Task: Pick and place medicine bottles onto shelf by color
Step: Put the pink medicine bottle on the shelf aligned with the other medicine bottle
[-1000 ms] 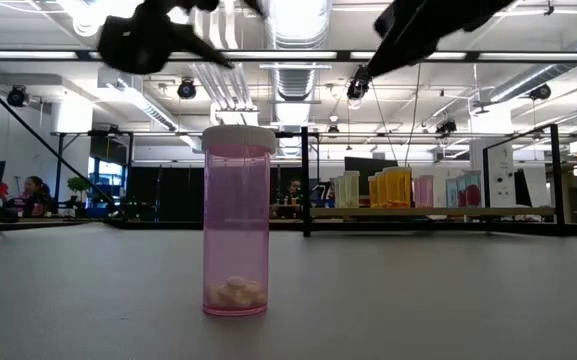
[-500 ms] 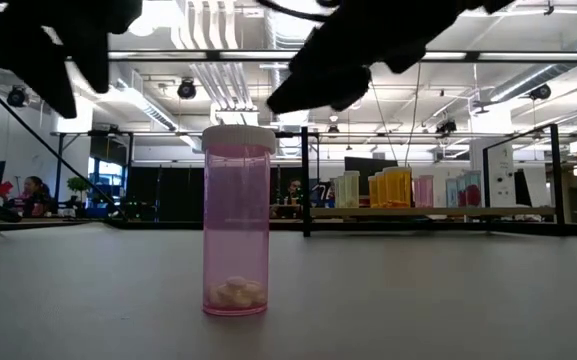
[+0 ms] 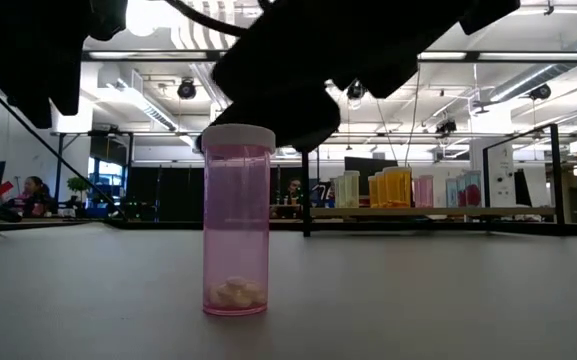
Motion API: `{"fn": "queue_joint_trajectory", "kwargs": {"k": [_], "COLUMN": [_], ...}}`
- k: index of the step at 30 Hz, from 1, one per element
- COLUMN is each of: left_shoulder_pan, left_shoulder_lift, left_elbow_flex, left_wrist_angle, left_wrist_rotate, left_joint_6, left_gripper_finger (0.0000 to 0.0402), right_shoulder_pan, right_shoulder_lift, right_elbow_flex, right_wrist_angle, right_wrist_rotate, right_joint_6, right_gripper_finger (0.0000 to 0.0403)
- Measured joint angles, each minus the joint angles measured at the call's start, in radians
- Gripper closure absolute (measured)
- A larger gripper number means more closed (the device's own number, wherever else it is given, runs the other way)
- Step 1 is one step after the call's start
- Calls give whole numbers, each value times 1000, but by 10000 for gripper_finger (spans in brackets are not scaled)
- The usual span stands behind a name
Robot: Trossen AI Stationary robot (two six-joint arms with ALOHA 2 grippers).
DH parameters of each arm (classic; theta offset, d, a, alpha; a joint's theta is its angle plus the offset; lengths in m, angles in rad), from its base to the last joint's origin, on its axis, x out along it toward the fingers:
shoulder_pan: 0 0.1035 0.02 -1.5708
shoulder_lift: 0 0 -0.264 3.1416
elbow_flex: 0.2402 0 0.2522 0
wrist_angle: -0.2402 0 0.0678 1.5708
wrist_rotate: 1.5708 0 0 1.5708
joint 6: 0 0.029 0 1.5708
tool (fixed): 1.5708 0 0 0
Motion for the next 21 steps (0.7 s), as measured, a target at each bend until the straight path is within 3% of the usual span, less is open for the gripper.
{"fn": "queue_joint_trajectory", "kwargs": {"k": [11, 21], "left_shoulder_pan": [0, 1], "left_shoulder_lift": [0, 0], "left_elbow_flex": [-12, -26], "left_wrist_angle": [0, 1], "left_wrist_rotate": [0, -3], "left_joint_6": [0, 0], "left_gripper_finger": [185, 185], "right_shoulder_pan": [5, 5], "right_shoulder_lift": [52, 46], "right_elbow_flex": [45, 34], "right_wrist_angle": [-9, -57], "right_wrist_rotate": [1, 4], "right_joint_6": [13, 9], "right_gripper_finger": [169, 235]}}
